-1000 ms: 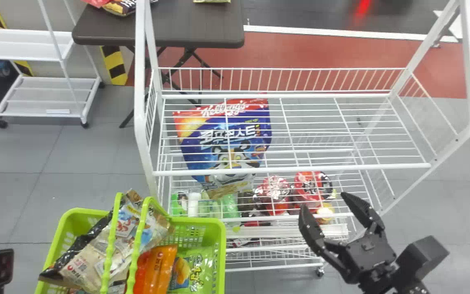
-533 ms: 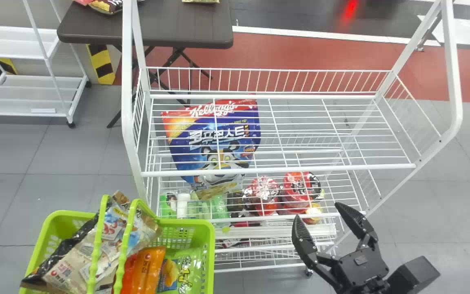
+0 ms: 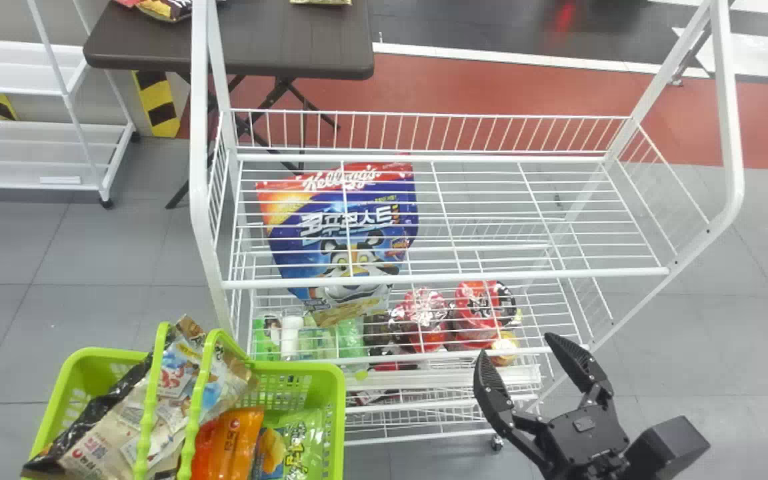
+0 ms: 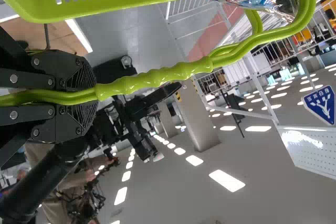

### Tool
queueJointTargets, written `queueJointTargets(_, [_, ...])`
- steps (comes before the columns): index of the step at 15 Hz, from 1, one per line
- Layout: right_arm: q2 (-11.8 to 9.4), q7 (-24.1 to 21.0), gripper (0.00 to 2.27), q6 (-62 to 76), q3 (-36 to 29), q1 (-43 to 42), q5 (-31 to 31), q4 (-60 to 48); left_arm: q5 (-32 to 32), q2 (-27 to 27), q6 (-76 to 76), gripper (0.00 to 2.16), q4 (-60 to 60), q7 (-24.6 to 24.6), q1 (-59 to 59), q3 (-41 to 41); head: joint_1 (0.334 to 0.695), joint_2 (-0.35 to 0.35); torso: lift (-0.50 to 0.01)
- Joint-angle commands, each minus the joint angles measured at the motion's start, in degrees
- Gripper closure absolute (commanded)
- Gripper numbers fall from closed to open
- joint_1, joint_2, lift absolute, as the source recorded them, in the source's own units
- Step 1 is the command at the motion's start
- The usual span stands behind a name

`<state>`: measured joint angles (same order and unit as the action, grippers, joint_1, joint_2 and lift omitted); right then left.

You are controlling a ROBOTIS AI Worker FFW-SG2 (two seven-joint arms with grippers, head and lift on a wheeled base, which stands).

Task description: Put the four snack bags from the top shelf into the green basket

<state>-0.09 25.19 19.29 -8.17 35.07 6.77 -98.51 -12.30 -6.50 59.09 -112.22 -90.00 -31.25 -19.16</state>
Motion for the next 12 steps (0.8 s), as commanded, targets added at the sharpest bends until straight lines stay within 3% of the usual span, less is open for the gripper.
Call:
queueJointTargets(1, [0.14,-0.14,0.05,-0.27,-0.01,0.00,0.00,-0.01,0.09,0.00,0.11,2.15,-0.02,-0.57,-0.04,0.00,0.695,-0.149,0.000])
queueJointTargets(12, [0.14,-0.05,0.05,-1.50,0.08,-0.27,0.00,0.34,0.09,0.09,0.11,2.15,0.25,-0.57,0.31,0.35,0.695,-0.152,0.000])
